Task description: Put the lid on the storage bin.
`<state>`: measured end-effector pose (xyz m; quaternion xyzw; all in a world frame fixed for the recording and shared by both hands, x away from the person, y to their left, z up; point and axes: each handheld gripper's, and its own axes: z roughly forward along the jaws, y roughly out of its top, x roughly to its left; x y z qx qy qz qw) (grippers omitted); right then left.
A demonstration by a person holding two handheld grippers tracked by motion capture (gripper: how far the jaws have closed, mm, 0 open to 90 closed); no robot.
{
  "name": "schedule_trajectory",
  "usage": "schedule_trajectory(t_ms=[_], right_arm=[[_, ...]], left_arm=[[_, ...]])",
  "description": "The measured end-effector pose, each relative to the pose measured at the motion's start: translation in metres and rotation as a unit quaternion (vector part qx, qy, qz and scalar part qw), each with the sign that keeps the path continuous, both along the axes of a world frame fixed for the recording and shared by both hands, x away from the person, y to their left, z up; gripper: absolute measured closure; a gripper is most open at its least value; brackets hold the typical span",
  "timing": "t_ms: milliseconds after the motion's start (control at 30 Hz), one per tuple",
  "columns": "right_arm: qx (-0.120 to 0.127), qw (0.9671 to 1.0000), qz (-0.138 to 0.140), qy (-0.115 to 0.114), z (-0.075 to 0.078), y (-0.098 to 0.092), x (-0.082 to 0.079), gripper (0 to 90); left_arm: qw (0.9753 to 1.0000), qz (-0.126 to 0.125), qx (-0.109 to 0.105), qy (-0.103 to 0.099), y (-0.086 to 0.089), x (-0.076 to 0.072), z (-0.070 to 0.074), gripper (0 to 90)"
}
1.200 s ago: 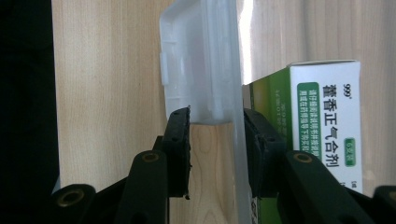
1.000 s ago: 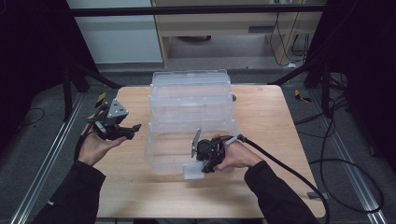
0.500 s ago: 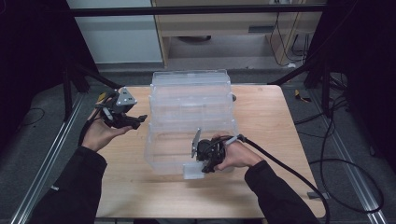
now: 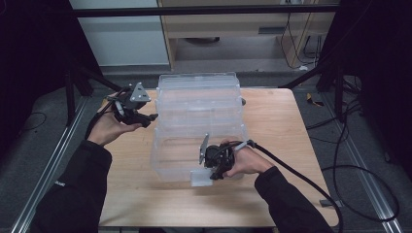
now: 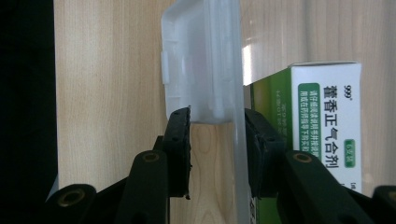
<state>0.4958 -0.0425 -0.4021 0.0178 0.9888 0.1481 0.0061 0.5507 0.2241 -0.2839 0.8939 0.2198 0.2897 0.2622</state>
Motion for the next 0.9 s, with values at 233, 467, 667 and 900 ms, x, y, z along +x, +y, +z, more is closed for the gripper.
schedule_trajectory(t_ms=[233, 467, 667, 900], right_arm=[[0.000, 1.0000, 0.000, 0.001, 0.000, 0.000, 0.000, 65.3], [0.000, 1.0000, 0.002, -0.001, 0.000, 0.000, 0.000, 65.3], [0.000, 1.0000, 0.005, -0.004, 0.000, 0.000, 0.000, 65.4], [-0.002, 1.0000, 0.005, -0.004, 0.000, -0.001, 0.000, 65.4]], left_arm=[[0.9992, -0.027, 0.030, 0.003, -0.010, 0.012, 0.004, 38.4], [0.9976, -0.041, 0.056, 0.001, -0.018, 0.018, 0.008, 39.4], [0.9952, -0.055, 0.081, 0.002, -0.026, 0.025, 0.011, 40.2], [0.9921, -0.071, 0.103, 0.002, -0.037, 0.031, 0.010, 40.6]])
